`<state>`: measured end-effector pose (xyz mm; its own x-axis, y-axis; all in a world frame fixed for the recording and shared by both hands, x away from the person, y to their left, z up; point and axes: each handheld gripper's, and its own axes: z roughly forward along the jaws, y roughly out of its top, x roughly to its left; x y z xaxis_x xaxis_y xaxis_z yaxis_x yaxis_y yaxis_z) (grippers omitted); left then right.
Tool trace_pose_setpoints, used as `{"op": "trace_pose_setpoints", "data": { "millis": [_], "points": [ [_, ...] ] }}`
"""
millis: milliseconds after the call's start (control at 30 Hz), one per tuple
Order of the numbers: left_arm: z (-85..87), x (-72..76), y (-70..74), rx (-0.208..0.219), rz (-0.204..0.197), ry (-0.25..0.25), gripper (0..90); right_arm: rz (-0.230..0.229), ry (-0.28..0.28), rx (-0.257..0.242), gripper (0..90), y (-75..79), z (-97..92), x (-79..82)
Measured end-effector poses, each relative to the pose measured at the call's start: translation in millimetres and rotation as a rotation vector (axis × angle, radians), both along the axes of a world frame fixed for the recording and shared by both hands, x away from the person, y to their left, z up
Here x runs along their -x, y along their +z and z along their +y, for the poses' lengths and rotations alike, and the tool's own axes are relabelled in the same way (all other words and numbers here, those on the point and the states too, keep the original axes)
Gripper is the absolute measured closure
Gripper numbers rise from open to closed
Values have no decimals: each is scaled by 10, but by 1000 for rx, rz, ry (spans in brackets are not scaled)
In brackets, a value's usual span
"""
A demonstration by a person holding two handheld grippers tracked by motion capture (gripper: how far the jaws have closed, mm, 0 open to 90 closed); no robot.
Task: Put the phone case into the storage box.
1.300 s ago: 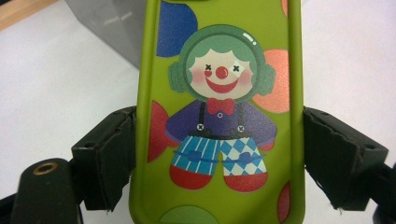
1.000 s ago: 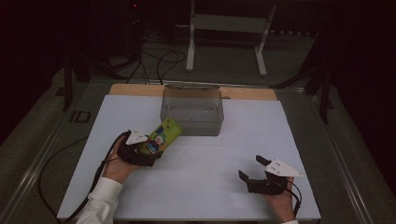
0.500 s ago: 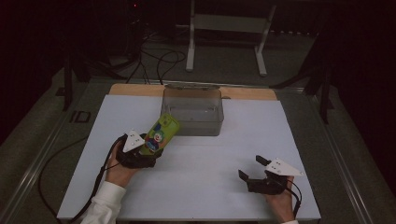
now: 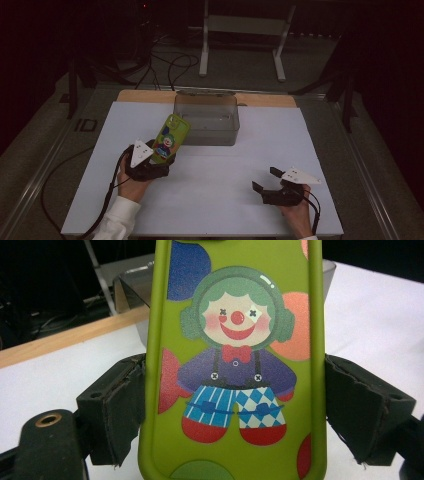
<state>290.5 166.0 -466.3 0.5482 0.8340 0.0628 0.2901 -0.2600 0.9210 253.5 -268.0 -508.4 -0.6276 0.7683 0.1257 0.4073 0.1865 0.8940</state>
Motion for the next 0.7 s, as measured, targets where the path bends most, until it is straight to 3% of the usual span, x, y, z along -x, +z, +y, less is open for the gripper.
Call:
{"op": "trace_pose_setpoints", "data": {
  "millis": [300, 700],
  "points": [
    [-57, 49, 39, 30, -42, 31, 160, 7, 23, -48, 93, 123, 121, -76],
    [-146, 92, 54, 54, -61, 37, 160, -17, 60, -83, 94, 395, 508, -262]
  ]
}}
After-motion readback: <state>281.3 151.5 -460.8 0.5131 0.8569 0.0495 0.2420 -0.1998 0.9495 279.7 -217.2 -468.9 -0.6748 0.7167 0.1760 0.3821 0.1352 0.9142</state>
